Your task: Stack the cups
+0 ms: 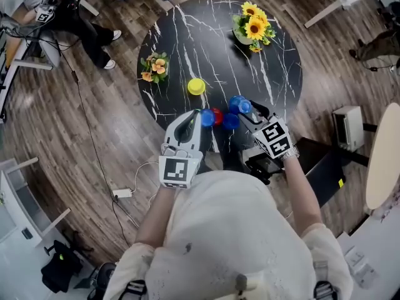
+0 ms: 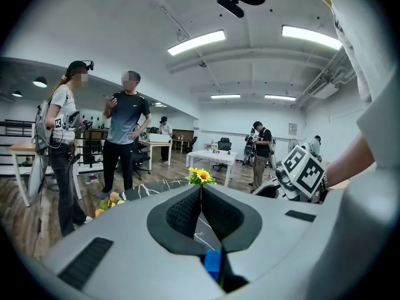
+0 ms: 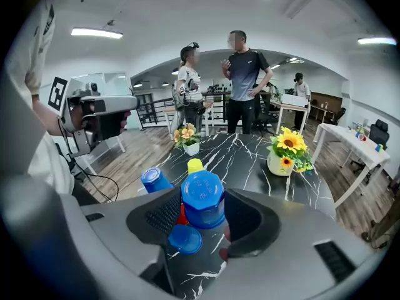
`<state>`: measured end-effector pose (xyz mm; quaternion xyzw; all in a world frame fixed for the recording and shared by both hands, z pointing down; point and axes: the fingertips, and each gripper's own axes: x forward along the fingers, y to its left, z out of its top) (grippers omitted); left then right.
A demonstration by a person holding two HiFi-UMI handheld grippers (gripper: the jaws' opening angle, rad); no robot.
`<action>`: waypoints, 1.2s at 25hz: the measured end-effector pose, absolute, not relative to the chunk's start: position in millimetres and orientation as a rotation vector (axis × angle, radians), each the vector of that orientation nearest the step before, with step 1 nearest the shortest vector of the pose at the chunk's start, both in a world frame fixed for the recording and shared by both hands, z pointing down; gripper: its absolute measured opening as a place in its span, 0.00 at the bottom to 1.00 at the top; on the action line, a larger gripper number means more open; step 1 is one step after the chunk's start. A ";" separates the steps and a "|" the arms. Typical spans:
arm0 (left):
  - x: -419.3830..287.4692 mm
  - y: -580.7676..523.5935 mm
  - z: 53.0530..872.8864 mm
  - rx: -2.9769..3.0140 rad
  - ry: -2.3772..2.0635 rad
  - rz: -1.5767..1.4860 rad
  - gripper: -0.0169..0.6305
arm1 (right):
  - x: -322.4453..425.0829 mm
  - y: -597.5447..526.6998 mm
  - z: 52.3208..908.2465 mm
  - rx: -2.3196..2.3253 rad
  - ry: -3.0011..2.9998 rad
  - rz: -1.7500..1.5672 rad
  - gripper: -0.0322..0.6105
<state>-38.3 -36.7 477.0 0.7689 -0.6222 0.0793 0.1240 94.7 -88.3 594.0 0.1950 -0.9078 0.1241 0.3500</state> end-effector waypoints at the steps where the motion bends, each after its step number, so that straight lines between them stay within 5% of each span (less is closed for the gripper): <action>1: -39.5 -36.3 478.6 2.238 -1.815 0.232 0.06 | 93.3 -86.9 595.9 0.495 -2.350 0.324 0.40; 30: -58.1 -27.1 505.0 2.170 -1.821 0.234 0.06 | 64.6 -34.3 639.3 0.203 -2.283 0.254 0.40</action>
